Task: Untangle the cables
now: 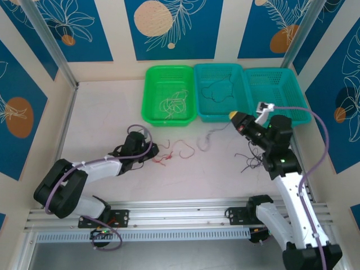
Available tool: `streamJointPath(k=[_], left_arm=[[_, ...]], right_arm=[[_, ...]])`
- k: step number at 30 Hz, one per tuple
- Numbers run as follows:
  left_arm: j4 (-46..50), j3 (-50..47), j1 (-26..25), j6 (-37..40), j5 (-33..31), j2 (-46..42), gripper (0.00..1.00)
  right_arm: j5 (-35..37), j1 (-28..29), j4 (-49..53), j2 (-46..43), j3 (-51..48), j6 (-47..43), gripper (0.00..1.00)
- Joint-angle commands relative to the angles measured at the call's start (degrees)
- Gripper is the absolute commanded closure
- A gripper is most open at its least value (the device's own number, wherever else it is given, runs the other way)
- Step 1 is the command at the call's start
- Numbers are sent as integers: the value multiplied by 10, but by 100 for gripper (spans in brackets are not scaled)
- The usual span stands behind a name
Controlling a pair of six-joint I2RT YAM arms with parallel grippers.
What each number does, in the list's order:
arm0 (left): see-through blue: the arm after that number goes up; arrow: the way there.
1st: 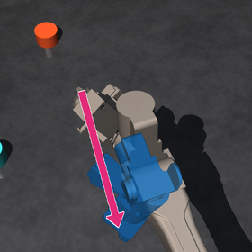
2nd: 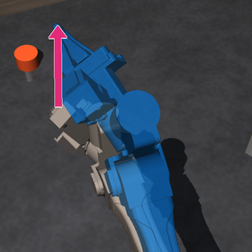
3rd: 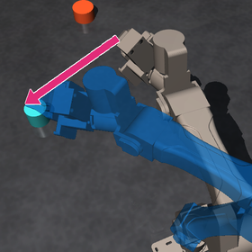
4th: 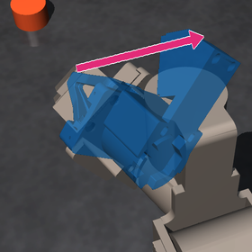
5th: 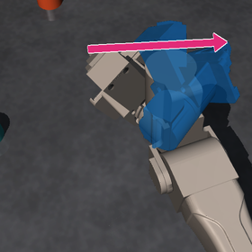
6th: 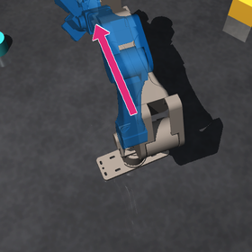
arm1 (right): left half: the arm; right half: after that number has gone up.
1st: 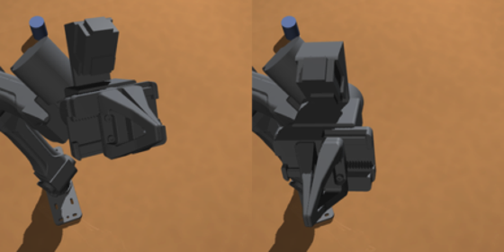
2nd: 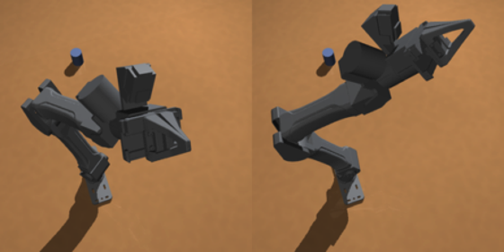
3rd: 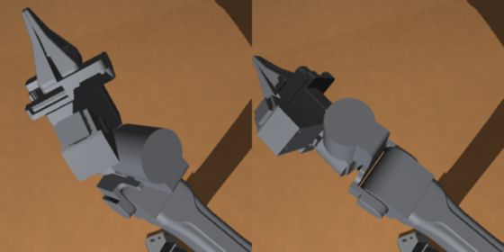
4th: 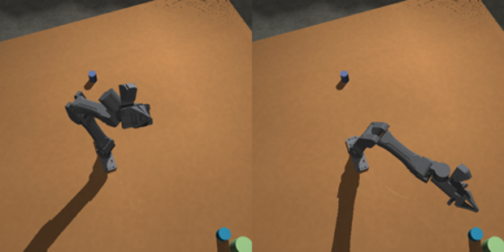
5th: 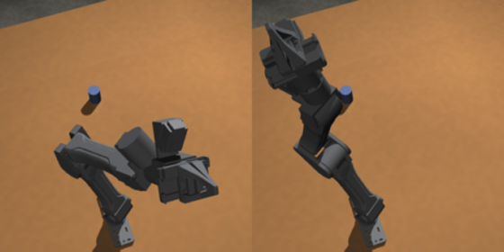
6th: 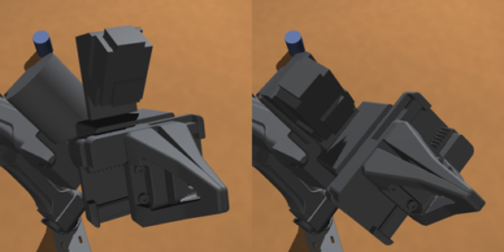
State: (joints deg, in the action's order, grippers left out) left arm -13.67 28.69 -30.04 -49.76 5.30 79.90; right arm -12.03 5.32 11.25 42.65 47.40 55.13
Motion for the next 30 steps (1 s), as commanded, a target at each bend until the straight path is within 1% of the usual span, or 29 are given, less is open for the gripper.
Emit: streamJointPath(k=[1,3,5,8,10,13,14,16,17,18,20,23,25,27,30], left_arm=[[76,-30,37,26,-59,-18,100],[73,-42,56,32,-52,-26,100],[81,-43,62,41,-57,-35,100],[86,-44,63,54,-59,-45,100],[71,-47,63,69,-42,-48,100],[17,-65,63,97,7,-60,99],[-6,-74,63,106,19,-66,94],[-20,-83,62,121,25,-79,77],[-12,-83,61,128,21,-88,61],[-5,-83,61,135,16,-100,49],[8,-86,61,145,5,-126,35],[24,-92,61,157,-9,-177,18],[33,-95,61,163,-12,-208,9],[39,-98,61,165,-12,-233,5],[43,-99,60,168,-6,-257,1]], right_arm=[[-4,-45,67,-12,47,10,100],[-24,-69,67,-3,67,20,100],[-50,-87,60,10,91,27,100],[-66,-91,49,39,136,36,100],[-74,-91,41,56,167,43,100],[-72,-91,23,83,213,54,100],[-70,-91,17,93,231,58,100],[-63,-90,7,115,265,61,100],[-57,-88,4,128,281,64,100],[-54,-85,-5,142,295,69,100],[-51,-76,-27,172,319,74,100],[-40,-54,-44,221,361,74,100],[-29,-36,-48,260,395,64,100],[3,-13,-33,301,440,40,100],[34,5,-1,358,501,23,100]])
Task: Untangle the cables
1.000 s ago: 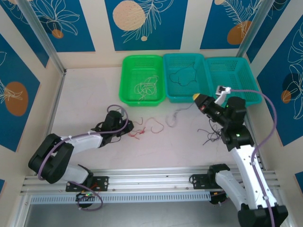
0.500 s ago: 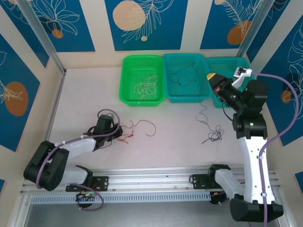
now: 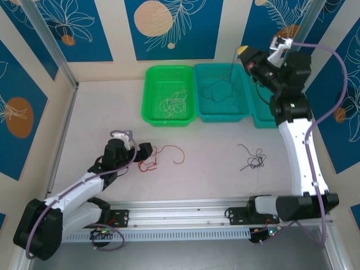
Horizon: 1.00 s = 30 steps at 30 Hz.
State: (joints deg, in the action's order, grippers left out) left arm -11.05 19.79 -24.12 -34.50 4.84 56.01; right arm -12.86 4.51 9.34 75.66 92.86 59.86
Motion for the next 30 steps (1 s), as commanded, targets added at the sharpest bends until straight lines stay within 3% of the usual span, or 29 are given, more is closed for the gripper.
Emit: streamJointPath(k=[1,7,12,15,23,30], left_arm=[[14,-12,0,16,3,-25,1],[4,-18,0,23,20,-45,0],[4,-18,0,28,18,-56,0],[3,-19,0,34,18,-60,0],[8,-18,0,42,21,-67,0],[9,-18,0,40,25,-65,0]], right_arm=[[44,16,23,48,65,-25,100],[70,31,59,139,150,-16,100],[165,69,117,160,151,-17,100],[197,90,103,149,92,-20,100],[200,100,2,103,-143,48,100],[220,93,-15,114,-210,52,100]])
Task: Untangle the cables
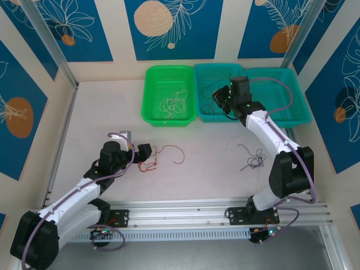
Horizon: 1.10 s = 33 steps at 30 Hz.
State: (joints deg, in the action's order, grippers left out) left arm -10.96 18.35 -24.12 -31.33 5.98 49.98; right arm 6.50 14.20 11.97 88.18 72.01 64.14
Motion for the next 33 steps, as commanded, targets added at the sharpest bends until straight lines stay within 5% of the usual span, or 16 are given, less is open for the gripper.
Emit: streamJointPath(k=[1,7,12,13,17,23,28,33], left_arm=[[9,-3,0,9,16,-5,0],[16,-2,0,9,23,-11,0],[17,-2,0,2,25,-12,0],[16,-1,0,1,26,-12,0],[23,1,0,4,33,-19,0],[26,5,0,30,85,-11,0],[16,20,-3,40,125,13,2],[-1,31,-9,44,120,27,2]], right_arm=[[24,-9,-42,-4,-1,10,100],[-143,-95,-136,78,5,125,100],[-183,-106,-107,159,73,141,100],[-181,-103,-69,174,97,126,95],[-112,-91,11,176,107,97,46],[-63,-89,25,83,48,28,41],[-44,-96,83,-13,0,-41,0],[-45,-146,164,-41,2,-60,0]])
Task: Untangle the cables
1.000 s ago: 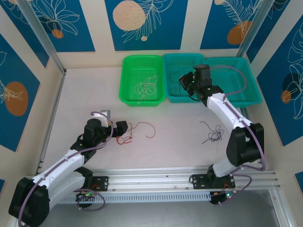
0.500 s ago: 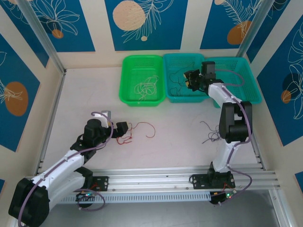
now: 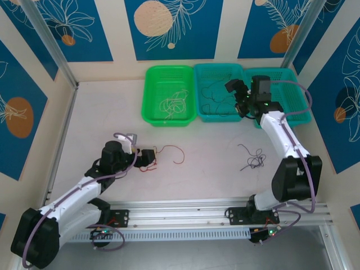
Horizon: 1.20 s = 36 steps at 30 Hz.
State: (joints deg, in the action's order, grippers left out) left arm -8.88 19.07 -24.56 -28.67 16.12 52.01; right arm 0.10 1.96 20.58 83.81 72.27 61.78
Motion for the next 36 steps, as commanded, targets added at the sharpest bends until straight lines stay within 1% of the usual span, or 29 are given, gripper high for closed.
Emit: streamJointPath(k=[1,3,5,9,13,18,21,24,28,30,34,35,36], left_arm=[[-25,26,-6,18,19,13,2],[-26,33,-6,23,19,25,2],[-28,38,-7,23,22,34,2],[-38,39,-10,27,46,32,2],[-55,37,-25,57,105,9,2],[-89,39,-69,80,145,-15,2],[-110,43,-102,81,160,-19,2],[-116,46,-134,89,158,-28,2],[-112,44,-159,99,133,-35,1],[-104,41,-162,105,123,-36,1],[-96,35,-163,111,111,-39,1],[-90,37,-163,113,110,-41,1],[-84,38,-164,116,110,-42,1]], right_arm=[[31,-28,101,6,12,-46,1],[56,-29,118,15,28,-73,5],[66,-29,122,28,42,-89,9],[60,-28,137,30,54,-85,10],[106,-28,166,-26,-5,-56,9],[153,-44,219,-146,-135,-24,7],[144,-93,254,-219,-214,-10,6],[110,-156,268,-260,-279,-20,6],[70,-214,267,-256,-342,-27,7],[57,-227,245,-236,-366,-35,7],[25,-244,177,-166,-391,-58,23],[15,-245,168,-147,-389,-63,28],[5,-245,159,-130,-386,-71,35]])
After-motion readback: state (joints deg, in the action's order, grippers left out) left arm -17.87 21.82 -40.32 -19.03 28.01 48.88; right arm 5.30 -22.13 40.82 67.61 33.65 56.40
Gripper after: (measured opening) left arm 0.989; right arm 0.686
